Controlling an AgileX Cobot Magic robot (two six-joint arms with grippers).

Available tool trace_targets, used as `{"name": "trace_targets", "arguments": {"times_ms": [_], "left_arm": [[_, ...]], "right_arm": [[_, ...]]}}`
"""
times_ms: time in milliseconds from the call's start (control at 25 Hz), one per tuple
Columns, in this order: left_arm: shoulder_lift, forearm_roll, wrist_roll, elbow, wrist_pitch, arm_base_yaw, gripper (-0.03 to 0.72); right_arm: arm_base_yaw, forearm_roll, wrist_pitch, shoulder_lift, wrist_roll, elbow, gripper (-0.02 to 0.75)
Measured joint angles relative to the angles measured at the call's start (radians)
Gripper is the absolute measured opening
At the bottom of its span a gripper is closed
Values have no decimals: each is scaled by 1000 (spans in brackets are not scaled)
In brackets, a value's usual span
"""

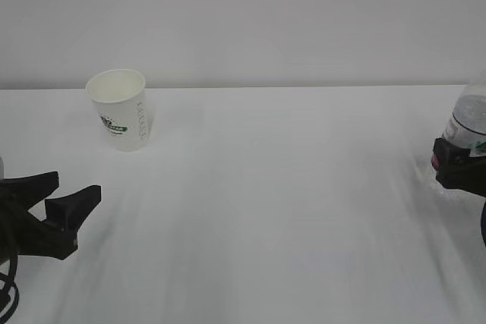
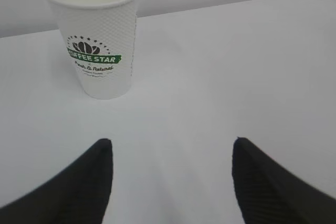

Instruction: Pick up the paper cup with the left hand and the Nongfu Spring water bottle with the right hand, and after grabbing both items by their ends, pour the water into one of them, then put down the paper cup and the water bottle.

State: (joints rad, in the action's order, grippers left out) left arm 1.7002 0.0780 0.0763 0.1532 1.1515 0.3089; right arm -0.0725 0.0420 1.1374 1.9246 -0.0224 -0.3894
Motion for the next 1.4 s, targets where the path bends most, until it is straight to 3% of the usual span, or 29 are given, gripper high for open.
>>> {"name": "trace_targets", "arguments": {"times_ms": [760, 920, 1120, 1400], "left_arm": [[0, 3, 0, 0, 0, 0, 516], [0, 3, 0, 0, 0, 0, 516], [0, 3, 0, 0, 0, 0, 516], [0, 3, 0, 0, 0, 0, 516]], "right_arm": [[0, -18, 8, 96, 10, -94, 669], [0, -20, 8, 97, 10, -96, 639], [0, -22, 8, 97, 10, -96, 547], [-2, 56, 8, 97, 8, -96, 531]]}}
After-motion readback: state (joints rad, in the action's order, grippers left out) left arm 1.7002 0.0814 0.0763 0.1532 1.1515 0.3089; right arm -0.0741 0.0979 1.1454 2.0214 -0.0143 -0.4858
